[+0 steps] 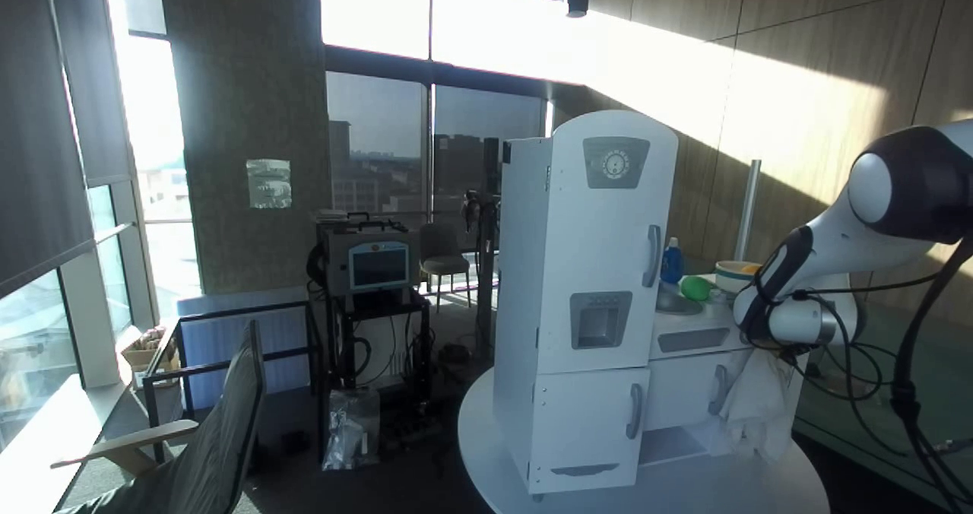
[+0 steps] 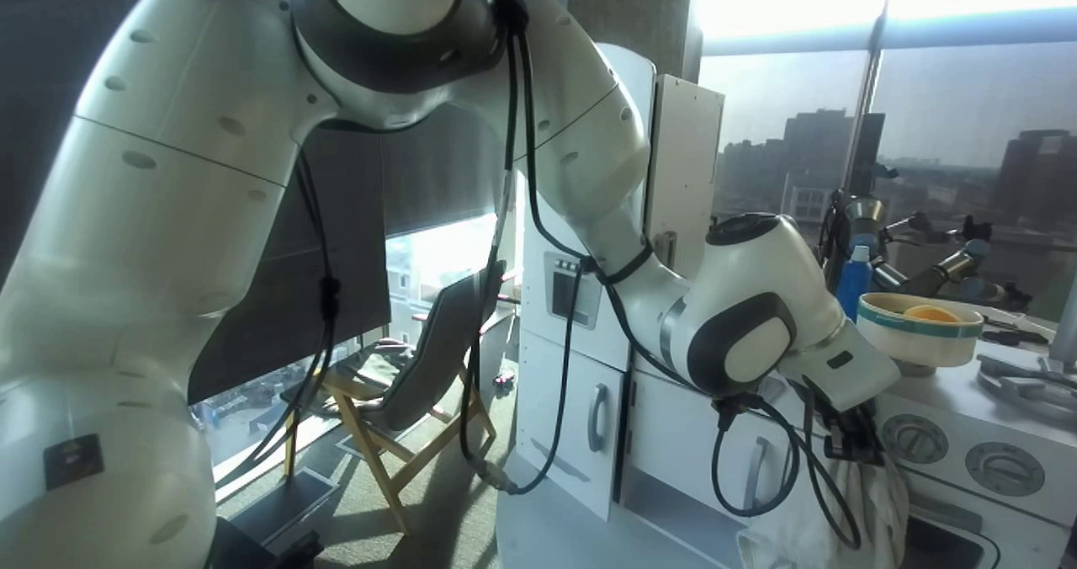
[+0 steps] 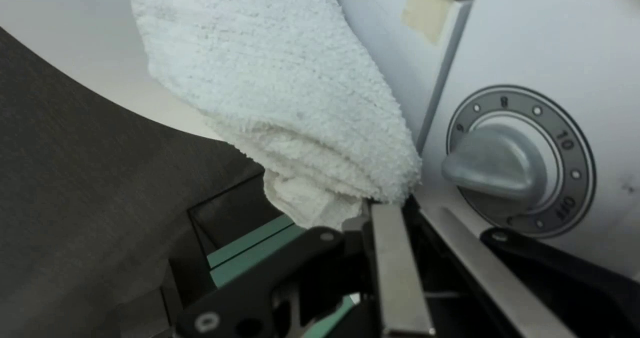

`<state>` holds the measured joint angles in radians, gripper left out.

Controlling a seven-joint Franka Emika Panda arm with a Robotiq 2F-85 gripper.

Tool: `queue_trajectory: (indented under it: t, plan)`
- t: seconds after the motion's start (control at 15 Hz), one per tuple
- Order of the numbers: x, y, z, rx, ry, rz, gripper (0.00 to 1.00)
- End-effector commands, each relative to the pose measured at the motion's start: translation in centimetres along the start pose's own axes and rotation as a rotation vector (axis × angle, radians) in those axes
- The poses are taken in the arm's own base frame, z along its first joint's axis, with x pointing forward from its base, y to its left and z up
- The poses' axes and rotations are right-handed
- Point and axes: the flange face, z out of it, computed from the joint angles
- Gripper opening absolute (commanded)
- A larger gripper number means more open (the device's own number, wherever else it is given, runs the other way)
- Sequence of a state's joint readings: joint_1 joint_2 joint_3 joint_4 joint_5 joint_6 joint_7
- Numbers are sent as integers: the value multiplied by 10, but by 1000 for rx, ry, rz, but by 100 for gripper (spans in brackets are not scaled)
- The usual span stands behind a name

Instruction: Use the white towel to wipe the stove

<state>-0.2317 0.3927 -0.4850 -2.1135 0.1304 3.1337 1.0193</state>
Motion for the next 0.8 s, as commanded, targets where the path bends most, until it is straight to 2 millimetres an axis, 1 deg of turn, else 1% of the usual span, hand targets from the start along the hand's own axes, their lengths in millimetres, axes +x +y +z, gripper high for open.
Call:
queue_trajectory:
  t: [0.0, 0.13, 0.27, 0.53, 0.67, 0.73]
  plan:
    - [25, -17, -15, 46, 82, 38, 3]
    - [29, -19, -12, 25, 110, 35, 3]
    - [26, -17, -7, -15, 122, 20, 3]
    - [0, -17, 3, -99, 111, -48, 2]
    - [-19, -21, 2, -108, 67, -86, 5]
    - [-26, -20, 2, -117, 56, -96, 5]
